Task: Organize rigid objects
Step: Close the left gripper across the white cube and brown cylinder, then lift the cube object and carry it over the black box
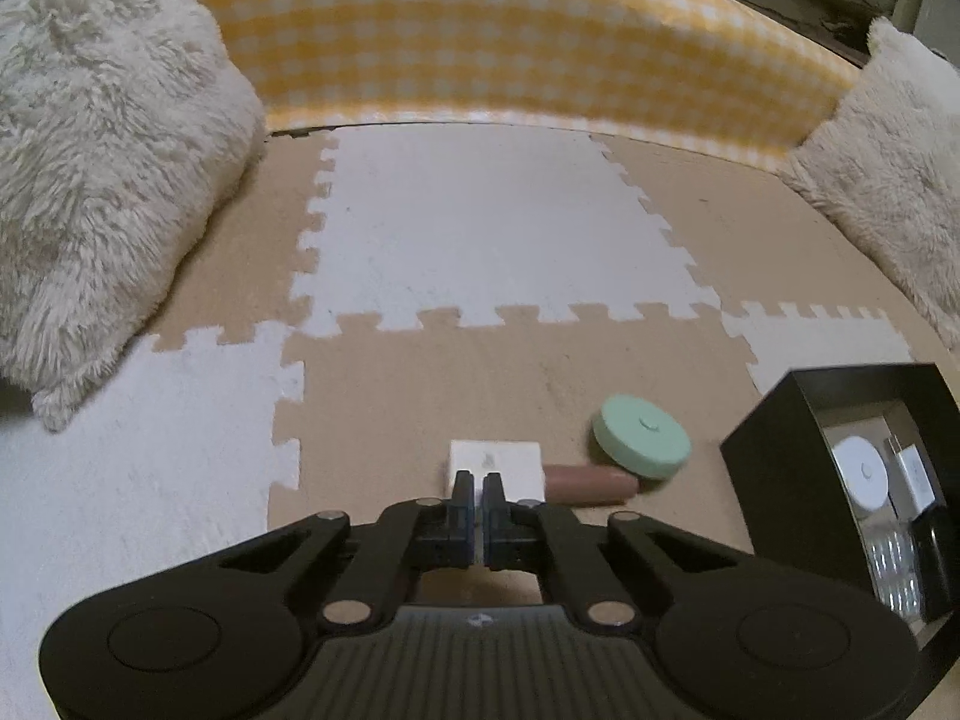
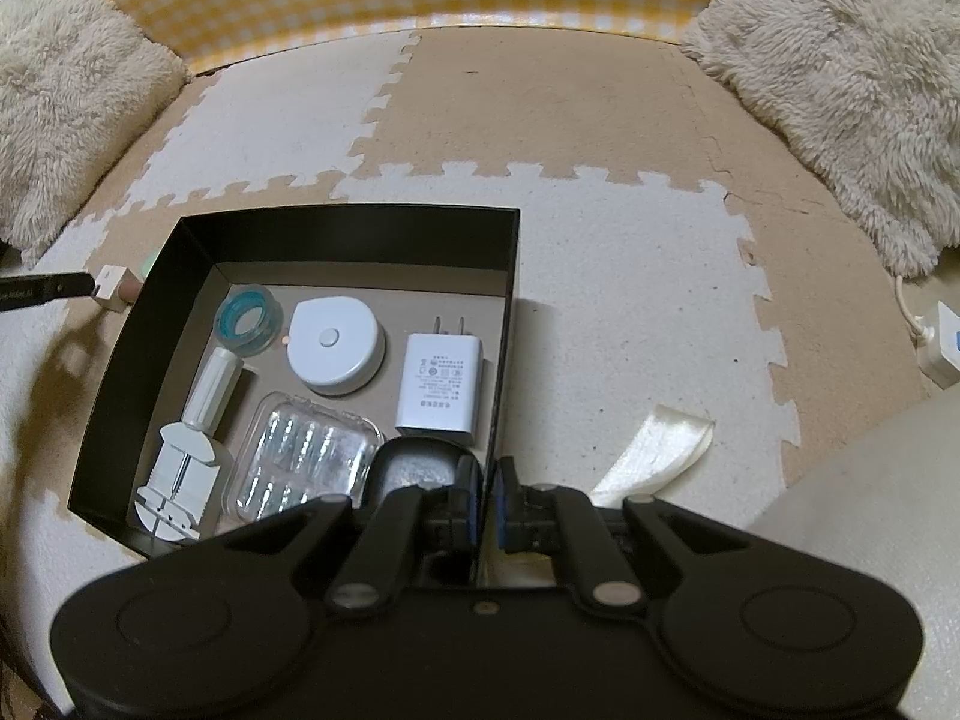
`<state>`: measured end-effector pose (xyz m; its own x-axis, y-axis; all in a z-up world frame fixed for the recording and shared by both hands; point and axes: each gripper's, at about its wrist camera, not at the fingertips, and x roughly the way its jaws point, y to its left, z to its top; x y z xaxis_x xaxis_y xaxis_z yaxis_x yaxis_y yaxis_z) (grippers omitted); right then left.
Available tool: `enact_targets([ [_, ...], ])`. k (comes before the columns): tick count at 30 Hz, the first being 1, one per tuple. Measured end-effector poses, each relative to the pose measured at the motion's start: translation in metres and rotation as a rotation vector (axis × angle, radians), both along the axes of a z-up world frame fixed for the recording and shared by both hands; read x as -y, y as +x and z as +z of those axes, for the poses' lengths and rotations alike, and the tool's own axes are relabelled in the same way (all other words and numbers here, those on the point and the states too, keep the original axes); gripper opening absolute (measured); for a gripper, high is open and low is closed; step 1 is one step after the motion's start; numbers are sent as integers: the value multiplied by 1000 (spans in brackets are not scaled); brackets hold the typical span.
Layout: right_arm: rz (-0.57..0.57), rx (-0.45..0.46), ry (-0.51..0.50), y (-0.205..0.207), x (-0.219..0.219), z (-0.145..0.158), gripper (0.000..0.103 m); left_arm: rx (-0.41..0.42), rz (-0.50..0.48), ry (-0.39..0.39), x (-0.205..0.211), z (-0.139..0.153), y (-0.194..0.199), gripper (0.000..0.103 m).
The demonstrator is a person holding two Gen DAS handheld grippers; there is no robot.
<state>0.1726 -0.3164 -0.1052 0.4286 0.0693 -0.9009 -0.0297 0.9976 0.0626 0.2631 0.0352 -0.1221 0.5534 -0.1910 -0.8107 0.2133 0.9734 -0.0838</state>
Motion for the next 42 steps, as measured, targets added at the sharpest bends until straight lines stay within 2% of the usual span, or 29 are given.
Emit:
enact_targets([
  [1,0,0,0,0,0,0,6,-2,9,-3,1,-1,-1,44],
  [3,-1,0,1,0,0,0,6,2,28,-21,4,-2,-4,75],
  [9,1,0,-2,-1,1,0,6,10,-36,26,28,-11,-4,94],
  [13,2,0,-3,-1,0,0,6,-5,-62,84,40,-25,-1,95],
  [19,2,0,-3,-1,1,1,6,-1,-16,34,41,-32,10,96],
  [23,3,-1,-4,-1,1,1,6,10,15,34,41,-32,15,96],
  [26,3,-1,-4,-1,1,1,6,7,16,0,38,-32,17,86],
  [30,2,0,-3,-1,1,1,6,-4,-4,26,42,-30,15,86],
  [36,-7,8,9,-1,3,2,6,-50,17,26,41,-24,7,86],
  [42,-5,10,11,0,4,2,6,-13,43,-45,43,6,-4,86],
])
